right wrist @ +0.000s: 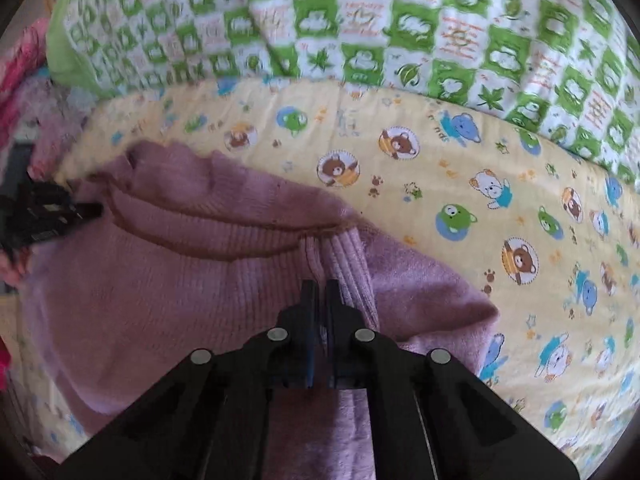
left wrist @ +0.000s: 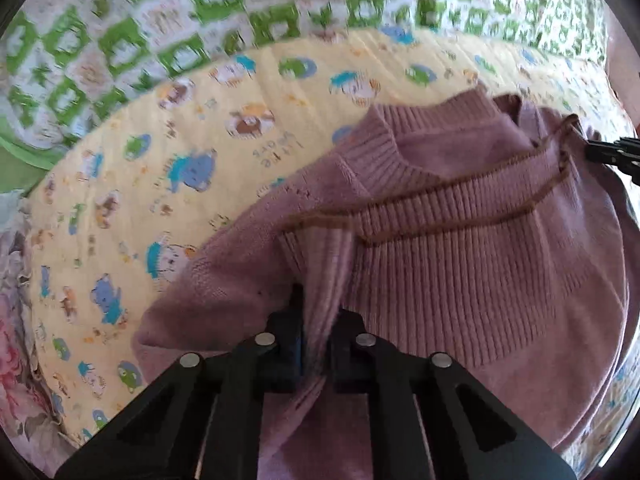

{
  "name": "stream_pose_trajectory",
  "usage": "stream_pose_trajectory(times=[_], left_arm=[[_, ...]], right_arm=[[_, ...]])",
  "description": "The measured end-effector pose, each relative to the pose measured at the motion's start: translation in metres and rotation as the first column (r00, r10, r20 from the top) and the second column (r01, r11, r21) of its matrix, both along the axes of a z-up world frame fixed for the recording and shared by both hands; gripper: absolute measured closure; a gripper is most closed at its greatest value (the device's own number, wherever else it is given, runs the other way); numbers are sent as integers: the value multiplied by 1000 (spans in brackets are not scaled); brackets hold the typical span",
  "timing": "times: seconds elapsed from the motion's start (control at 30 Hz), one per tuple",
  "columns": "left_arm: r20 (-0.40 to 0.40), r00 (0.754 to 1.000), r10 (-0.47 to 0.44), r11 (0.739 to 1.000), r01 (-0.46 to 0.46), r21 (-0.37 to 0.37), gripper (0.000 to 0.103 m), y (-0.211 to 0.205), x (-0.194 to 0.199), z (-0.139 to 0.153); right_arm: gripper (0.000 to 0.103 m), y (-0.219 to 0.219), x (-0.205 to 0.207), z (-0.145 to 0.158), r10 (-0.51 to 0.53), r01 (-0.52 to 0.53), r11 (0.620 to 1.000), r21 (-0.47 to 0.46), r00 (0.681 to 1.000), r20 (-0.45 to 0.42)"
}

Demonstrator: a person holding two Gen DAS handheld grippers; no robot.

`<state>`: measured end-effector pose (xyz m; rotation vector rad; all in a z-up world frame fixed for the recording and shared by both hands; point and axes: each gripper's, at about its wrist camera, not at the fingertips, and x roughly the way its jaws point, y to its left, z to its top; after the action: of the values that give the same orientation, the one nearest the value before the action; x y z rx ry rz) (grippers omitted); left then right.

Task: Fold small clothes
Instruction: 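Grasp the folded edge with both grippers and fold the sweater over again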

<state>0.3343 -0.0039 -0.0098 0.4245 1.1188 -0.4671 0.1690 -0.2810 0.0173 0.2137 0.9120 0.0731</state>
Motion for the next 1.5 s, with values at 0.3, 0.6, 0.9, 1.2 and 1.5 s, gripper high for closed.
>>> stream_pose_trajectory(times=[0.3, 0.6, 0.9, 1.2, 1.5], left_arm=[[67, 974, 219, 967, -207, -150, 99, 53, 14, 41], [51, 963, 266, 961, -261, -86, 98, 43, 30, 6], [51, 929, 366, 921, -354, -160, 56, 70, 4, 47], [-121, 952, 281, 894, -305, -329, 55, 60, -103, 41], [-128, 871, 474, 859, -489, -152, 63, 101, -98, -14]], right_arm=[[99, -69, -22, 14, -255, 217, 933, 288, 962, 100], [99, -62, -2, -33, -331, 319, 924, 209, 943, 22], [66, -55, -54, 15, -367, 333, 905, 266, 926, 88], [66, 33, -116, -7, -136, 115, 896, 430, 991, 19], [97, -28, -159, -55, -447, 463, 799, 383, 884, -136]])
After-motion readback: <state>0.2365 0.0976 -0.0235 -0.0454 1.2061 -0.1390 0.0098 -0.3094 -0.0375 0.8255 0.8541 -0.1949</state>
